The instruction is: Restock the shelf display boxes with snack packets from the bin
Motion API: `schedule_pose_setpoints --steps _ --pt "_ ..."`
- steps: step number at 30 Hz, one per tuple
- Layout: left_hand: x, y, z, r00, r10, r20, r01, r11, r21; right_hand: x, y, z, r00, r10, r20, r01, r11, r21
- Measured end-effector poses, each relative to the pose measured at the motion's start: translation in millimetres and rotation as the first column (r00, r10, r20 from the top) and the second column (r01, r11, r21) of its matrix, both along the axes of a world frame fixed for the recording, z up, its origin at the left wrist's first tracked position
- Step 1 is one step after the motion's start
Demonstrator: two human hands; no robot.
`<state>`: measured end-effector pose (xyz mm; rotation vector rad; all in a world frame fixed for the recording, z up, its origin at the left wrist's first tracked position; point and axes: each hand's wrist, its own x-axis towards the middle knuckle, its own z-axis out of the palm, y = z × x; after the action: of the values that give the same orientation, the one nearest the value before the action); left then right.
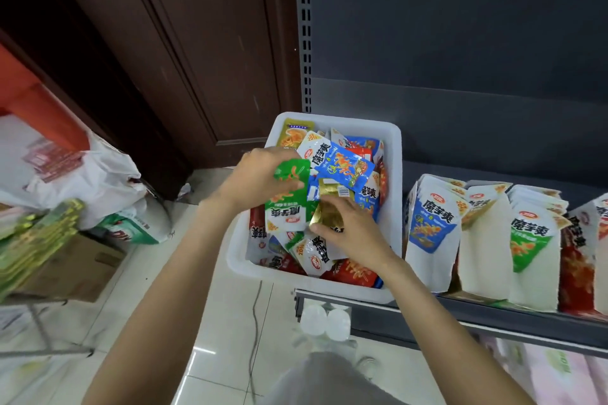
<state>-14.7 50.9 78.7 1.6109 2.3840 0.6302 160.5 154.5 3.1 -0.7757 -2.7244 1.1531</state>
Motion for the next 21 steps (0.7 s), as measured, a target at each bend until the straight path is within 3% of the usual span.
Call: schedule_pose_setpoints --steps 2,4,6,8,10,12,17,19,21 --pt "14 -3 16 0.988 0.081 0.129 -0.114 0.955 0.272 10 -4 13 0.974 -0.152 -0.170 0.084 0.933 -0.349" --pt "37 1 27 0.920 0.068 0.387 -0.242 0.873 0.423 24 -4 27 0.900 -0.358 -0.247 0.117 0.746 -0.655" --pt "62 12 26 0.770 -0.003 0.638 -0.365 0.817 0.445 43 2 39 0.799 -0.550 -0.241 0.144 0.565 -0.813" --pt "85 24 14 0.647 -0.059 0.761 -0.400 0.822 0.404 69 15 47 0.679 -0.686 -0.263 0.180 0.502 -0.846" --pt "108 39 -6 0.593 -0.078 0.801 -0.331 0.884 0.331 101 33 50 0.555 -0.776 -0.301 0.248 0.499 -0.830" --pt "134 57 -28 0.658 -0.080 0.749 -0.190 0.944 0.268 136 45 53 0.489 -0.805 -0.337 0.343 0.532 -0.774" --pt "198 110 -59 0.884 -0.218 0.414 0.102 0.953 0.284 216 55 53 0.454 -0.749 -0.482 0.643 0.650 -0.405" --pt "219 129 -61 0.910 -0.288 0.298 0.197 0.933 0.300 240 59 55 0.440 -0.721 -0.536 0.752 0.622 -0.219" --pt "237 146 -67 0.889 -0.334 0.314 0.233 0.919 0.320 259 65 62 0.409 -0.697 -0.590 0.823 0.561 -0.092"
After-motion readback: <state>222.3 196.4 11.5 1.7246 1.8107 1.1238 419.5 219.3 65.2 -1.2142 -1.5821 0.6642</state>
